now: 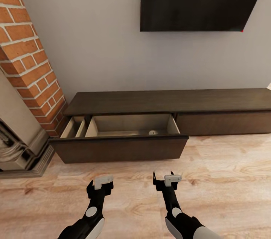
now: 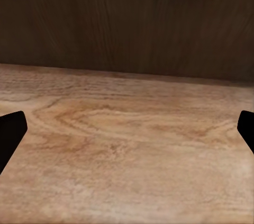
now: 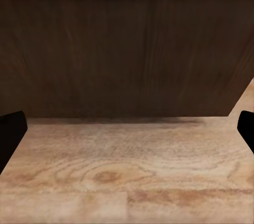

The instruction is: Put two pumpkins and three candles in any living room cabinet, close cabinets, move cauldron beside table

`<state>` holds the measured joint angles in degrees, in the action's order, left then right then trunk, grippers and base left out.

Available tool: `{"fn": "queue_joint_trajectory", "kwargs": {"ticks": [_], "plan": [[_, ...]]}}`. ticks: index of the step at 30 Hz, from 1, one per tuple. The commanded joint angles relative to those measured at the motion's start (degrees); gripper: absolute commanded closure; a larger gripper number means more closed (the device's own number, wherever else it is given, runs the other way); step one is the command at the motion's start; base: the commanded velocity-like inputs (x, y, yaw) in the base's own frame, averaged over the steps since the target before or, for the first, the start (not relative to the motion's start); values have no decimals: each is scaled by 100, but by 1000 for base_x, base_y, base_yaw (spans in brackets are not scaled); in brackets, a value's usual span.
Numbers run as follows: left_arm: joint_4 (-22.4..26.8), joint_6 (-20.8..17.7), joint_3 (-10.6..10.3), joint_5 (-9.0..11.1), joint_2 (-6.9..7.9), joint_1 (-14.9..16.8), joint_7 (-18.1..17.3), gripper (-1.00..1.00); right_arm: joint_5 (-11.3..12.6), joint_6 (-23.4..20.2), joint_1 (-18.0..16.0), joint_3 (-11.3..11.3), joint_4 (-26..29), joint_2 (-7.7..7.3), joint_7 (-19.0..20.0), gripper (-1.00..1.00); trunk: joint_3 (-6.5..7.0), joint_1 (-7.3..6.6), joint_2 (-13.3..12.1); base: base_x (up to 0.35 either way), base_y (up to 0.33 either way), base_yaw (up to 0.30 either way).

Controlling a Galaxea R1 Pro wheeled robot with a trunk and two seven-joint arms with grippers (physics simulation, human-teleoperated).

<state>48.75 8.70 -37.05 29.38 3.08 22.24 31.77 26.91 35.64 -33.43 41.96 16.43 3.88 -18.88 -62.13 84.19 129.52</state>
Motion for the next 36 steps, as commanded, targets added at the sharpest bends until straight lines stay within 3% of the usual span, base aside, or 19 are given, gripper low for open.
{"fn": "queue_joint_trajectory", "kwargs": {"ticks": [1,12,26,36], "plan": [[3,43,-39,59,8,8,37,-100,22,13,-4,49,-3,-1,-46,-100,-23,22,44,0,0,0],[75,71,-29,59,8,8,40,-100,33,13,-6,49,-8,-1,-45,-100,-220,263,485,0,0,0],[132,225,-22,59,8,-1,61,-100,41,-37,-6,49,-8,6,-34,-100,-220,263,485,50,0,0],[131,228,-22,59,8,-1,84,-100,56,-219,-6,1,-17,8,289,-100,-220,263,485,50,0,0]]}}
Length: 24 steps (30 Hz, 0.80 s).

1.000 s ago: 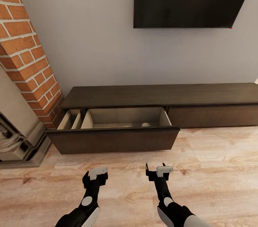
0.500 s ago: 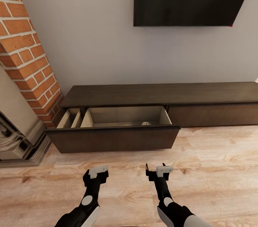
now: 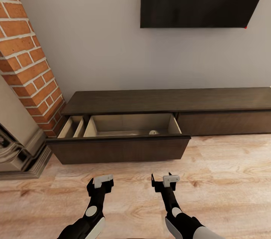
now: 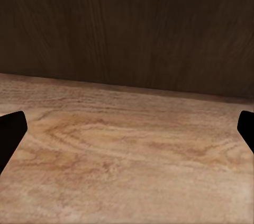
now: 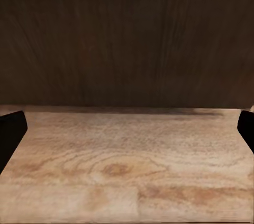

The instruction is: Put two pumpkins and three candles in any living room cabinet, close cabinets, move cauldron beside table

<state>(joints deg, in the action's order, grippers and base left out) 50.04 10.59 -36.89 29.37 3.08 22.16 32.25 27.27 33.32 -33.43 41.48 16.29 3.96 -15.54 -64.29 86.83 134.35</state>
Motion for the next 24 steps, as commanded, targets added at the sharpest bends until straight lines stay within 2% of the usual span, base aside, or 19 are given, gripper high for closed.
{"fn": "queue_joint_trajectory", "kwargs": {"ticks": [1,5,20,24], "plan": [[1,40,-38,60,8,8,37,-100,19,-8,-6,47,-3,-1,-39,-100,-4,-1,2,2,0,0],[-6,40,-38,60,8,8,31,-100,16,-40,-6,45,-3,-1,-29,-100,-4,-1,2,77,0,0],[-29,40,-38,60,8,8,-8,-100,15,-45,-6,44,-3,-1,-28,-100,-4,-1,2,226,0,0],[-38,40,-38,60,8,8,-8,-100,15,-45,-6,44,-3,-1,-28,-100,-4,-1,2,95,0,0]]}}
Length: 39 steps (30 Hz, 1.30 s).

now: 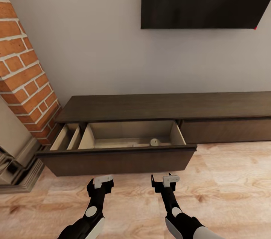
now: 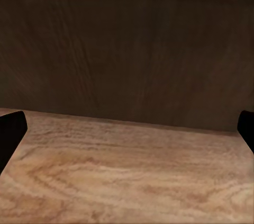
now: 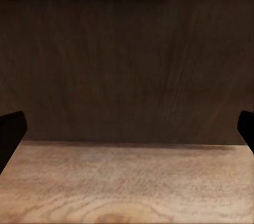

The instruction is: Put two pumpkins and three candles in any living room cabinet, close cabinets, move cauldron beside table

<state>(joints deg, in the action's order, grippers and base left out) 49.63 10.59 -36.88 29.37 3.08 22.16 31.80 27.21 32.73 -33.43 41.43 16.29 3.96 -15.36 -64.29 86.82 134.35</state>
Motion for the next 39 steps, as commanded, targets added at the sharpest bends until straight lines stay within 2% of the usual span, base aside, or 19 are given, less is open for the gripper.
{"fn": "queue_joint_trajectory", "kwargs": {"ticks": [1,17,28,39], "plan": [[0,40,-39,60,8,8,37,-100,21,14,-6,49,-3,-1,-46,-100,-4,-1,2,29,0,0],[-40,40,-39,60,8,8,37,-100,21,14,-6,49,-3,-1,-46,-100,-4,-1,2,162,0,0],[-41,46,-48,73,6,8,37,-100,21,14,-6,49,-3,-1,-46,-100,-4,-1,2,20,0,0],[-41,44,-56,67,8,8,33,-100,21,14,-5,49,-3,-1,-46,-100,-202,241,443,0,0,0]]}}
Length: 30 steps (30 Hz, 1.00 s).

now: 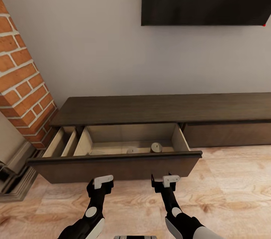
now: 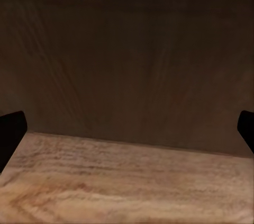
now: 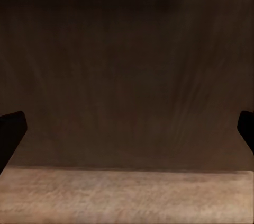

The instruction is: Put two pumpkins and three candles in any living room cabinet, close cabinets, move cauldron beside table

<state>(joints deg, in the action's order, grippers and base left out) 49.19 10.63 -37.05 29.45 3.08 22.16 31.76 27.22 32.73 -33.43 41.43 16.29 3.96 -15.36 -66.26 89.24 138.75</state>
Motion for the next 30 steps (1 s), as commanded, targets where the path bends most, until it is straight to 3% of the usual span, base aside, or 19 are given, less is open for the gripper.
{"fn": "queue_joint_trajectory", "kwargs": {"ticks": [1,11,14,30], "plan": [[3,42,-39,58,8,8,39,-100,20,14,-6,49,-3,-1,-46,-100,-23,21,44,0,0,0],[3,42,-42,52,8,8,36,-100,20,14,-6,49,-3,-1,-46,-100,-202,241,445,0,0,0],[3,44,-47,56,8,8,33,-100,20,14,-5,49,-3,-1,-46,-100,-268,251,453,0,0,0],[3,36,-148,53,8,8,39,-100,20,14,-6,49,-3,-1,-46,-100,-268,251,453,54,0,0]]}}
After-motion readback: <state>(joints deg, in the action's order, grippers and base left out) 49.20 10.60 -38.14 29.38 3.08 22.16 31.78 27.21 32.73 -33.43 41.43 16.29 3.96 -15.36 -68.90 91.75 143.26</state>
